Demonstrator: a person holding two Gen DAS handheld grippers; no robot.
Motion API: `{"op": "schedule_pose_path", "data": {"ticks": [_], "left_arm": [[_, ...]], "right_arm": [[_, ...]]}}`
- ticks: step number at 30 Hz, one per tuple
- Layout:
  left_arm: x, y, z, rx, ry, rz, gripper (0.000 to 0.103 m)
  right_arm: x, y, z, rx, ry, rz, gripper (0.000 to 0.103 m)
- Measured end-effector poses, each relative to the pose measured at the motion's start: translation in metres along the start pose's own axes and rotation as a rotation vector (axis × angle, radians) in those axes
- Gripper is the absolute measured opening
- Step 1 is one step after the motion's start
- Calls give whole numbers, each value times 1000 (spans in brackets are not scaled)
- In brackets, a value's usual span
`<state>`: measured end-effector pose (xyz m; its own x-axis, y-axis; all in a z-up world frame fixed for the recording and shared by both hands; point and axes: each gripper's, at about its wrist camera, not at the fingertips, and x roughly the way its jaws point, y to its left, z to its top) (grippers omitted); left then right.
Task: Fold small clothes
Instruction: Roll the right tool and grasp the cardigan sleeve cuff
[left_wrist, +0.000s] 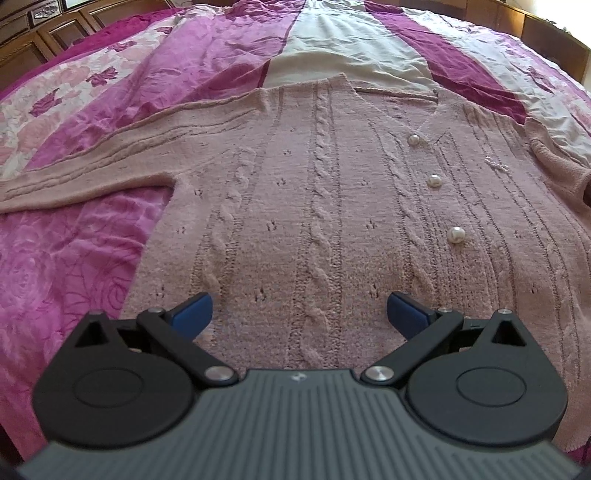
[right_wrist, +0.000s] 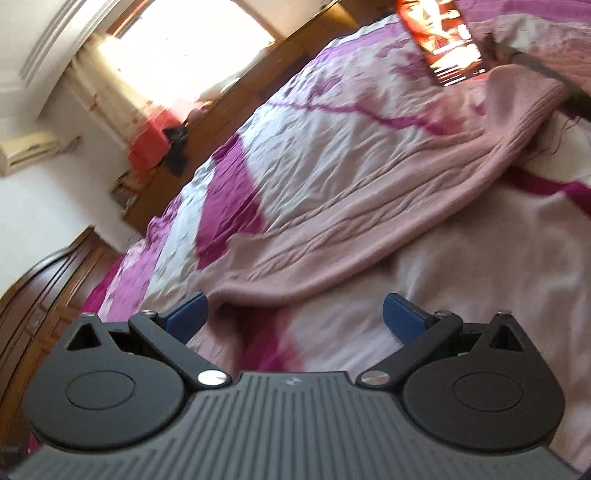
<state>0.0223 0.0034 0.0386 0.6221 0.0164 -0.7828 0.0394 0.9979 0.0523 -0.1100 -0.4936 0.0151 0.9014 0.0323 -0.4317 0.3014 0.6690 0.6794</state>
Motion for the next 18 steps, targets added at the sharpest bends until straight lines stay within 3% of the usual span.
{"op": "schedule_pose_path", "data": {"ticks": [9,12,14,16,18], "left_arm": [[-2,5,2,-8,-7,27,103],[-3,7,2,-14,-9,30,103],[-4,8,3,-13,-16,32,103],[-4,8,3,-7,-22,37,103],[-5,8,4,1,-32,43,103]], "right_arm": [[25,-34,33,70,-123,-60,99],[29,-44,43,93,-166,-93,71],[31,-48,48,101,-174,-104,25],[27,-48,53,102,-196,-95,11],[17,-41,58,77,-233,-74,8]]}}
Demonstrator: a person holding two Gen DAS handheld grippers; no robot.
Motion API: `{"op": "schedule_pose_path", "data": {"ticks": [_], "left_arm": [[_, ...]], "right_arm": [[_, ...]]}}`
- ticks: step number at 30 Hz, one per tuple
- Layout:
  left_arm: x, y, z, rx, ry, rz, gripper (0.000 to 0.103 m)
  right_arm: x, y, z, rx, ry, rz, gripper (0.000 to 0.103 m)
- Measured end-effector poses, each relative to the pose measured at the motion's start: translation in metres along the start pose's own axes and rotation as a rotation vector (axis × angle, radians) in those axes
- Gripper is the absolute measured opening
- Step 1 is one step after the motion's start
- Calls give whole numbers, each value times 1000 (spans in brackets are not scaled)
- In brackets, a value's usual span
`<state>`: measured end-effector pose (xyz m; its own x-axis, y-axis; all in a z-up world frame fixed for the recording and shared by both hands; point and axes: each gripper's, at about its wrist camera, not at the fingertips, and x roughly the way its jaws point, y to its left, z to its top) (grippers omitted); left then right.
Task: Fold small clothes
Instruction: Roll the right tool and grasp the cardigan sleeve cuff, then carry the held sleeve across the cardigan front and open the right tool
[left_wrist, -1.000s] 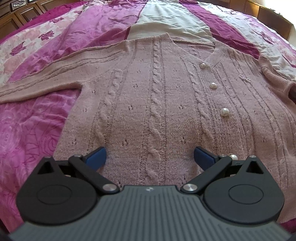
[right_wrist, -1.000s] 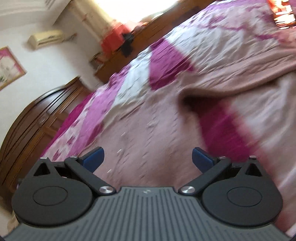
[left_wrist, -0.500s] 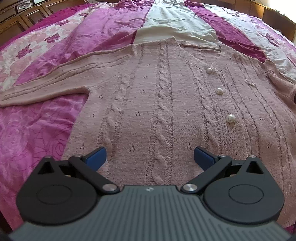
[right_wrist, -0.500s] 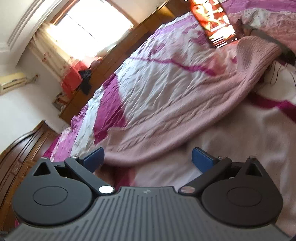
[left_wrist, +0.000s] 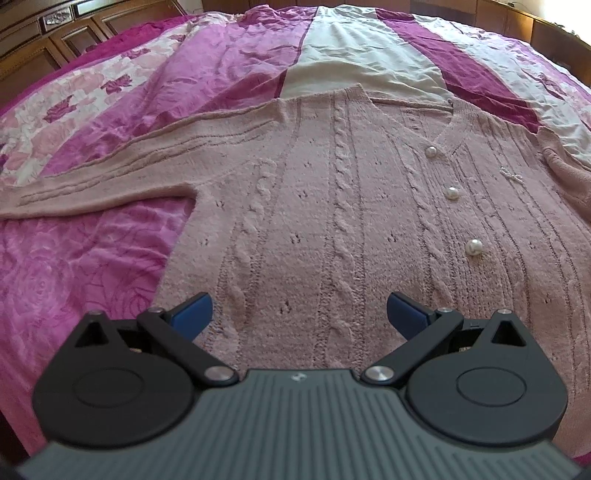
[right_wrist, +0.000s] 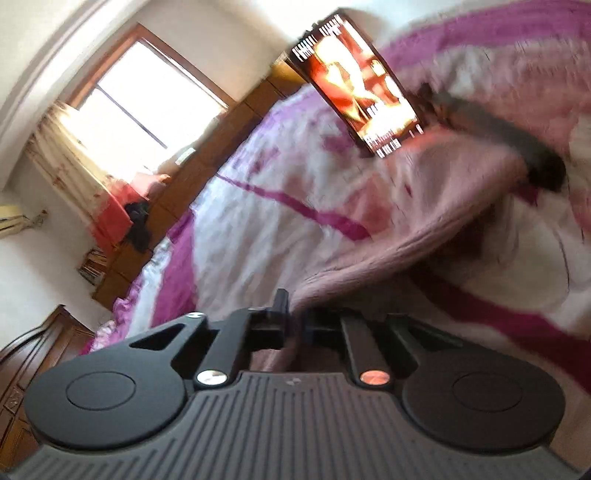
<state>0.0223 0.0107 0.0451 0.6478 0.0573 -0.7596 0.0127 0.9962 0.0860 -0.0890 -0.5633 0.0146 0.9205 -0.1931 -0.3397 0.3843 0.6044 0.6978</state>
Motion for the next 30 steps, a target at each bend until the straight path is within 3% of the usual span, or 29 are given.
{"op": "schedule_pose_path", "data": {"ticks": [7,11,16,30], "left_arm": [[-1,7,1,-15,-12,-6,103],[-1,13,-1,-24,-18,-11,103],[-2,19,-2,-27,-20,-14,103],[-13,47,6,-18,-76,19,103]], "right_arm": [[-36,48,23,-91,-169,79,6],[-42,77,27,-182,-190,97,6],[-31,109,14,-237,-113,123,6],[-1,236,-86,-315,40,287,6]]}}
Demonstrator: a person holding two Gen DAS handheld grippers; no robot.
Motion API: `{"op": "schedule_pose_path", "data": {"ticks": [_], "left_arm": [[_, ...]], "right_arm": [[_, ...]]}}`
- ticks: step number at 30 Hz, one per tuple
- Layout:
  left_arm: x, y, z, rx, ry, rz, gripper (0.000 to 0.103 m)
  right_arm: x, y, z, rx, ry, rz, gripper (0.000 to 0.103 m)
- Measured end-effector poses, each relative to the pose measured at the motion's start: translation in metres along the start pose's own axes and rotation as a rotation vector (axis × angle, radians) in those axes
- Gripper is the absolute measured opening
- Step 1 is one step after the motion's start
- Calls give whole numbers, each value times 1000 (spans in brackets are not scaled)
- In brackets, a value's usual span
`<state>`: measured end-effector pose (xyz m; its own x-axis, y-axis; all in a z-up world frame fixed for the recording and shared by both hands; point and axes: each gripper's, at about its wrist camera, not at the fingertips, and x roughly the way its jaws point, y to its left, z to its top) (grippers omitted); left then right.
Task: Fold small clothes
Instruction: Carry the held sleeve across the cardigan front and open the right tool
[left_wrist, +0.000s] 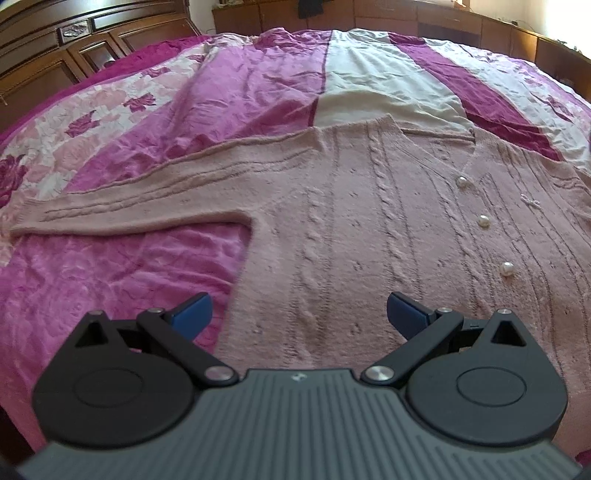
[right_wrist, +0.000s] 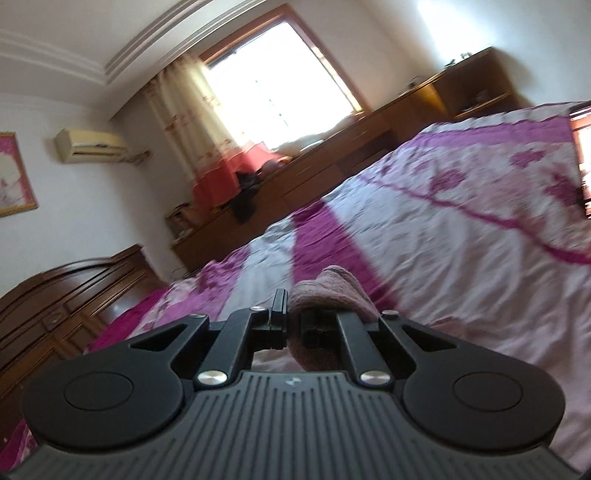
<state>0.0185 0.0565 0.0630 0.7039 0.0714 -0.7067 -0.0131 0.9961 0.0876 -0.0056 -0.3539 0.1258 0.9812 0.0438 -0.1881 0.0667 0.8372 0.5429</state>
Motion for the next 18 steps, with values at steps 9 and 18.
{"op": "schedule_pose_path", "data": {"ticks": [9,18], "left_arm": [[-3,25,1,-43,-12,-2,103],[-2,36,-1,-22,-29,1,103]], "right_arm": [[41,88,-47,-113,114,77,6],[92,127,-134,-163,309,84,6]]}}
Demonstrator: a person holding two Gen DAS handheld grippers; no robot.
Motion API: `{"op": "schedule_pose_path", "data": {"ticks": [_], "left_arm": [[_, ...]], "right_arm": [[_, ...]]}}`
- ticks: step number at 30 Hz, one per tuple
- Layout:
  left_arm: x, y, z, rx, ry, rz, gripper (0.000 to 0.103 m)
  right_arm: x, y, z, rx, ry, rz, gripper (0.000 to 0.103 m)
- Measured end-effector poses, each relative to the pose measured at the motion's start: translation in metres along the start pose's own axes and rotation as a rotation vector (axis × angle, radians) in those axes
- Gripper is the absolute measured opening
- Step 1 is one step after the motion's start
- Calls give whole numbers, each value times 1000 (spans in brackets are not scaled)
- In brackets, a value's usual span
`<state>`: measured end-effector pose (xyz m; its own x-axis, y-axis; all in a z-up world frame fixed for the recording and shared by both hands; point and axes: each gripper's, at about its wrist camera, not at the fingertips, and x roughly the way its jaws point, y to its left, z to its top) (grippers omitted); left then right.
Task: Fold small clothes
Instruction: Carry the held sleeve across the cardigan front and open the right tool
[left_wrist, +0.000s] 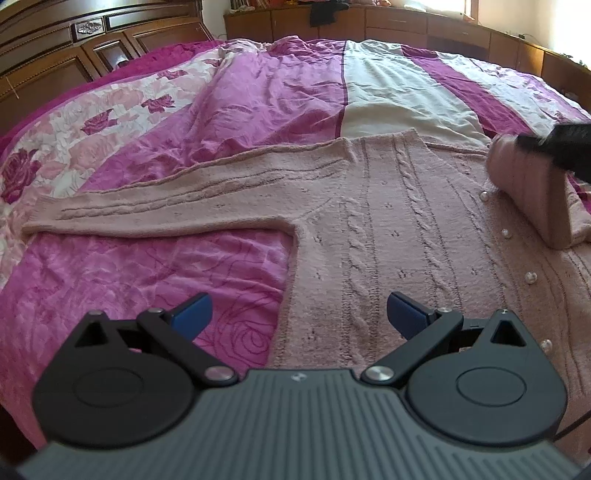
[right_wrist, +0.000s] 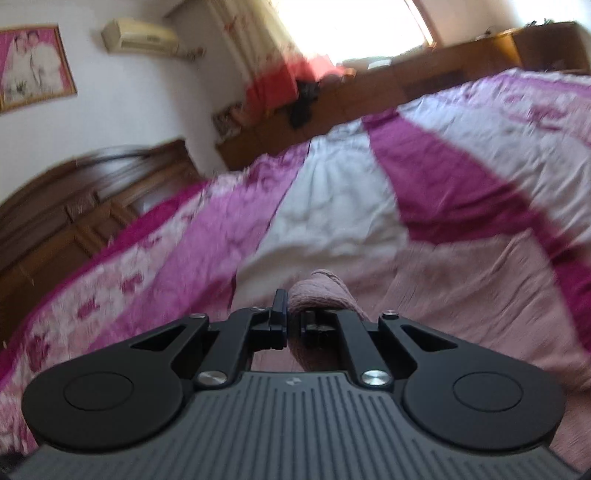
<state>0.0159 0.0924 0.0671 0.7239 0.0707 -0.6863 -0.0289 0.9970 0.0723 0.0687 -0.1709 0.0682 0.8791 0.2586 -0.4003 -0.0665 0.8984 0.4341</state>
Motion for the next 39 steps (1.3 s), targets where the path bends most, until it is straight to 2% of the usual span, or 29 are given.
{"op": "schedule_pose_path", "data": {"ticks": [4,11,15,17,20,26,32,35,39], "left_arm": [[2,5,-1,-10,2,-5,103],[8,10,-4,-21,14,-9,103],[9,10,-5,-24,18,-13,103],[9,9,-4,-22,18,-15,103],[9,6,-3,-18,16,-22,103],[6,-4,0,5,6,-33,103],[4,-15,5,23,-5,-51,103],[3,-23,7,41,-11,-62,103],[3,-34,10,61,-19,-78,103]], "right_arm": [[32,-5,-23,-12,72,-5,6],[58,-10,-54,10,197,5,10],[57,-13,-60,42,219,35,32],[53,-14,-60,74,229,77,54],[42,-11,-57,103,240,107,70],[8,-9,-50,127,263,138,76],[-39,-14,-43,96,237,168,77],[-62,-23,-41,85,203,156,78],[-91,-45,-38,84,119,97,79]]}}
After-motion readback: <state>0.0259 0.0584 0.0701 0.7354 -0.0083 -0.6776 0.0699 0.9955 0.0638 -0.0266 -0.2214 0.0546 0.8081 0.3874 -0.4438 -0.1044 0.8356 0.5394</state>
